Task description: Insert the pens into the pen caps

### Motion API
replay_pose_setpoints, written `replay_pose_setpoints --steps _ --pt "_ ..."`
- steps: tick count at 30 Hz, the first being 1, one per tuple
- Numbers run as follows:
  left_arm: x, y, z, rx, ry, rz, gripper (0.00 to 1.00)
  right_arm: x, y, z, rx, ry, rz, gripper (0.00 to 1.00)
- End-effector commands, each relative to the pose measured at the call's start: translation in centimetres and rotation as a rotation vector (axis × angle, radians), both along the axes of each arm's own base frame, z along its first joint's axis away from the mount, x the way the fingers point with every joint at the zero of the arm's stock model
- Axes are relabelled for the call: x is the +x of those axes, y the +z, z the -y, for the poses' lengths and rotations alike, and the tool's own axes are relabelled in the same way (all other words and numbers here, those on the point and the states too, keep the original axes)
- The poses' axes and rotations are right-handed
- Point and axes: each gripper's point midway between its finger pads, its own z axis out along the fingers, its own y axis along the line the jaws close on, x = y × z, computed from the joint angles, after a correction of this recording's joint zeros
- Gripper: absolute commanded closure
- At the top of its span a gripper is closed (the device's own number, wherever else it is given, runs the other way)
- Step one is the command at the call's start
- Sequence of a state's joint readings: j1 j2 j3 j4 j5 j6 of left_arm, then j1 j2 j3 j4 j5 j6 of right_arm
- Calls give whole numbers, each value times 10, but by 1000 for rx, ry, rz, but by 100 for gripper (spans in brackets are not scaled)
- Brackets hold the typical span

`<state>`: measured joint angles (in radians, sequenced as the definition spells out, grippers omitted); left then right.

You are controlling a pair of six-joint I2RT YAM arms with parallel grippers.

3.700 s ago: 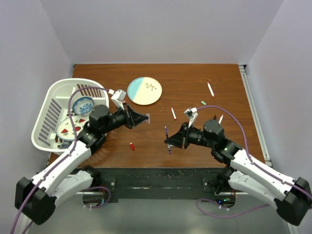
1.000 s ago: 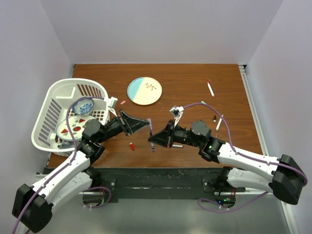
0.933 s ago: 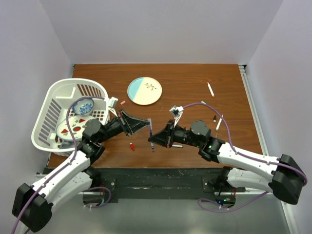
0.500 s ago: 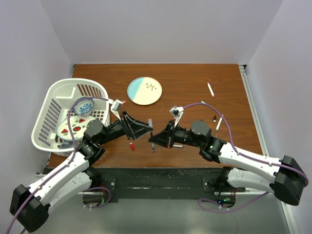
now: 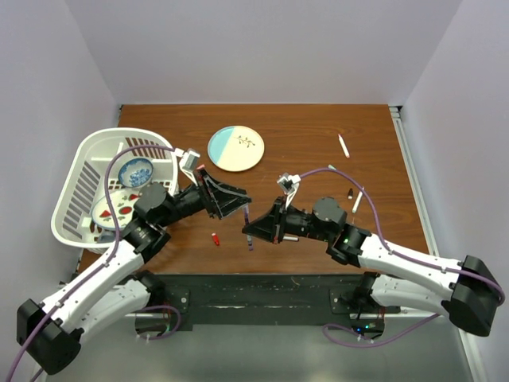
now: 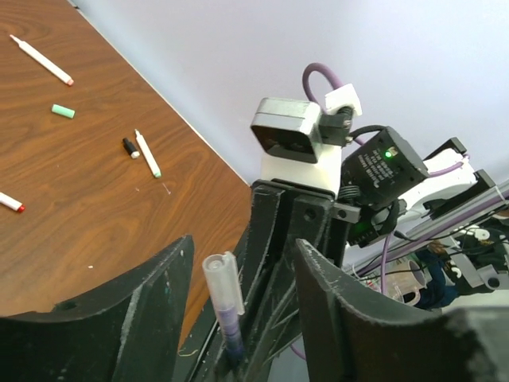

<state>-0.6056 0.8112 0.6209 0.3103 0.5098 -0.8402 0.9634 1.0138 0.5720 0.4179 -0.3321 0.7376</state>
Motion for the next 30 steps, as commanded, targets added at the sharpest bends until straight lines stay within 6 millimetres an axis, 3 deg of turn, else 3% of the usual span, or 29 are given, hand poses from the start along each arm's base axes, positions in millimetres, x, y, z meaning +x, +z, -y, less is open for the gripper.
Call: replay_pose_setpoints --steps 1,5,6,9,11,12,15,21,23,24,25,26,30 --pt "-1 10 2 2 -11 52 45 -4 31 -1 80 15 46 100" --pt "-5 11 2 -5 -30 58 61 -6 32 -3 87 19 46 100" --pt "-7 11 2 -8 -38 60 74 -6 33 -3 89 21 45 100" --pt "-11 3 3 -14 -57 26 94 -6 34 -4 97 25 44 100" --pt "-18 -1 3 -41 -85 -21 100 -5 38 -5 112 26 49 100" --pt "-22 -13 3 -42 -101 -55 100 -4 40 -5 116 18 51 100" --pt "-36 -20 1 -75 -140 -94 100 -3 50 -4 136 12 84 100" --pt "-48 -54 -3 -14 -138 -141 100 15 72 10 137 -117 177 100" --pt "-55 -54 -2 -60 -161 -134 100 24 84 13 134 -169 198 100" --pt "-62 -68 -1 -64 -184 -164 100 29 85 14 114 -189 214 100" --pt "-66 -63 0 -97 -200 -153 100 33 82 13 83 -202 216 100" --pt "-71 -65 2 -96 -217 -157 100 36 93 13 93 -213 237 100" --pt "-79 -77 5 -76 -239 -159 100 46 108 9 57 -237 271 100"
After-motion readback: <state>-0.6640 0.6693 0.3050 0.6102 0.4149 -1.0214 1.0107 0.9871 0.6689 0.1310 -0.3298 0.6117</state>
